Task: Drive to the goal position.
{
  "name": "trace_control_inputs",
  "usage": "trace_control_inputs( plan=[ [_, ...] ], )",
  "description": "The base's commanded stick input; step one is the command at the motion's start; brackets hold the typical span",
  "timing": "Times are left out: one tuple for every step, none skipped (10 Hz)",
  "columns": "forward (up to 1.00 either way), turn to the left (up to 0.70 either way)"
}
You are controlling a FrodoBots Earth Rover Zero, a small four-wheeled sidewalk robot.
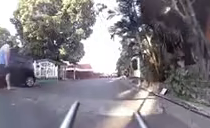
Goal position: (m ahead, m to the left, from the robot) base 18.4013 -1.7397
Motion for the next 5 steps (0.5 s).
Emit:
trace_control_inputs(
  plan=[
    [0.70,0.00],
    [0.70,0.00],
    [0.70,0.00],
    [0.70,0.00],
    [0.70,0.00]
  ],
)
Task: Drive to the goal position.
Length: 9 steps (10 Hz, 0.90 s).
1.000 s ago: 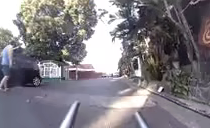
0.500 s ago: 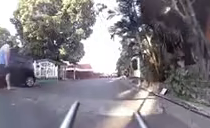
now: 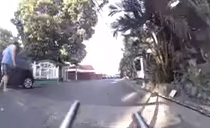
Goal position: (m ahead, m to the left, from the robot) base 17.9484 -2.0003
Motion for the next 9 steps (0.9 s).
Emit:
trace_control_inputs(
  plan=[
    [0.70,0.00],
    [0.70,0.00],
    [0.70,0.00],
    [0.70,-0.08],
    [0.70,-0.24],
    [0.70,-0.35],
    [0.70,-0.35],
    [0.70,-0.35],
    [0.70,-0.35]
  ],
)
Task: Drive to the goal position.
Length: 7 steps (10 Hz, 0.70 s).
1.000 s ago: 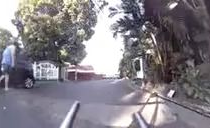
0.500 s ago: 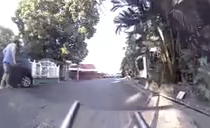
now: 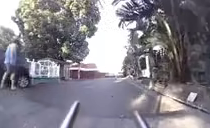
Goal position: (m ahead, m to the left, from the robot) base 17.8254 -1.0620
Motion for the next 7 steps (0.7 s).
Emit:
trace_control_inputs(
  plan=[
    [0.70,-0.35],
    [0.70,-0.35],
    [0.70,-0.35],
    [0.70,-0.35],
    [0.70,-0.25],
    [0.70,0.00],
    [0.70,0.00]
  ],
)
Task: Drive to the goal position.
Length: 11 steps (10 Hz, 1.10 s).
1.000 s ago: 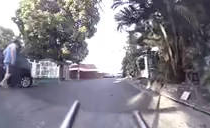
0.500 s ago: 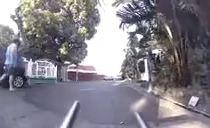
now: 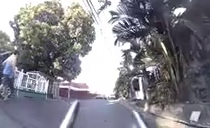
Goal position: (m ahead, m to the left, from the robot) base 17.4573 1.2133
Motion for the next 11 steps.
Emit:
trace_control_inputs(
  plan=[
    [0.70,0.00],
    [0.70,0.00],
    [0.70,0.00],
    [0.70,0.00],
    [0.70,0.00],
    [0.70,0.00],
    [0.70,0.00],
    [0.70,0.00],
    [0.70,0.00],
    [0.70,0.00],
    [0.70,0.00]
  ],
)
